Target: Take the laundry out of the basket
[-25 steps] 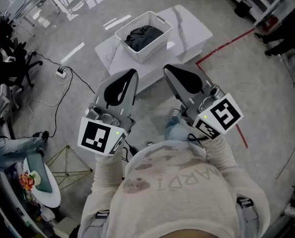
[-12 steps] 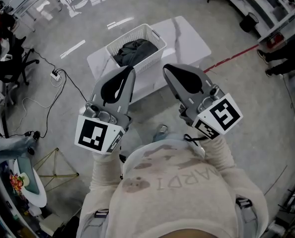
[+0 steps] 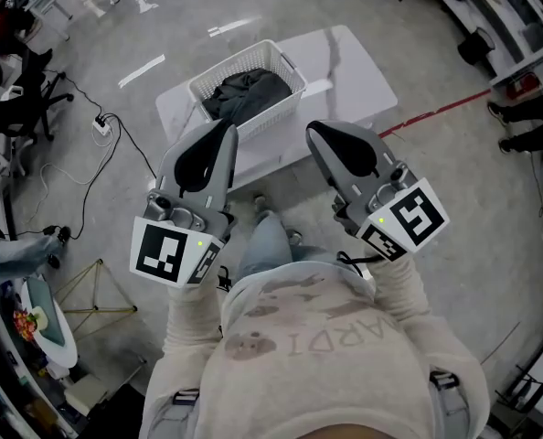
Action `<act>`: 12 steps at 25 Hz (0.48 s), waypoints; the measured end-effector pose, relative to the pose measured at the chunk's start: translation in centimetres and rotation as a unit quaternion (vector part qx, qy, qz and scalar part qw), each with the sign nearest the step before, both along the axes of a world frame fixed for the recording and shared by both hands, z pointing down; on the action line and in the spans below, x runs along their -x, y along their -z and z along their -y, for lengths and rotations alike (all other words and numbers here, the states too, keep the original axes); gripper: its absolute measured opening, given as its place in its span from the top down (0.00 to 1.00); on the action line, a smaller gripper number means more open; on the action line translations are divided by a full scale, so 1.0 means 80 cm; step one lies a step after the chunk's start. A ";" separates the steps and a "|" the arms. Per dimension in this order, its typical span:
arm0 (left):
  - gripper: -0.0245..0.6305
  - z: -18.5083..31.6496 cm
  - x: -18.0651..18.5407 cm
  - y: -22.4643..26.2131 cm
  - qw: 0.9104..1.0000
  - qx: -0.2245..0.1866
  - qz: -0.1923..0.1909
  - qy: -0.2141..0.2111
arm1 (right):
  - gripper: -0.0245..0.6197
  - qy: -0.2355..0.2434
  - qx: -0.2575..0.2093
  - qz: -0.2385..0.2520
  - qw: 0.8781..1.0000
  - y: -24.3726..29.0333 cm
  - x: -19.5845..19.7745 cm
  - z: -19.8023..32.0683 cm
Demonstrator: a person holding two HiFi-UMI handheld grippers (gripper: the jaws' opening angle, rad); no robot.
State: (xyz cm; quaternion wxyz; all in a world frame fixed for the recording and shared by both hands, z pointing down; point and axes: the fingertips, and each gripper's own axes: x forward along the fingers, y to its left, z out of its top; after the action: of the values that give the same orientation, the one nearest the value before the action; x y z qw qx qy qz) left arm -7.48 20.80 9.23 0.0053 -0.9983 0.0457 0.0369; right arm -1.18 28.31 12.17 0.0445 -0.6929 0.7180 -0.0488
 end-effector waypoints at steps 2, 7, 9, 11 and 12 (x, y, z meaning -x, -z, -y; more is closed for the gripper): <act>0.96 0.016 -0.011 -0.005 1.000 0.012 -0.004 0.004 | 0.92 -0.002 0.004 0.006 1.000 -0.008 -0.012 0.007; 0.96 0.048 -0.049 -0.020 1.000 0.026 -0.005 -0.002 | 0.92 -0.015 0.016 0.005 1.000 -0.020 -0.053 0.025; 0.96 0.063 -0.066 -0.022 1.000 0.021 0.000 -0.004 | 0.92 -0.018 0.014 0.004 1.000 -0.018 -0.072 0.039; 0.96 0.080 -0.084 -0.021 1.000 0.019 0.001 -0.004 | 0.92 -0.018 0.011 0.002 1.000 -0.014 -0.092 0.058; 0.96 0.089 -0.093 -0.019 1.000 0.020 0.001 -0.004 | 0.92 -0.016 0.011 0.000 1.000 -0.011 -0.101 0.068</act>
State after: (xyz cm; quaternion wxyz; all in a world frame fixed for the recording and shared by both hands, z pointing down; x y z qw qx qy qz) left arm -0.03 13.68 10.78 -0.0143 -0.9984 0.0428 0.0348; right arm 6.86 22.85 13.04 0.0380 -0.7044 0.7065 -0.0557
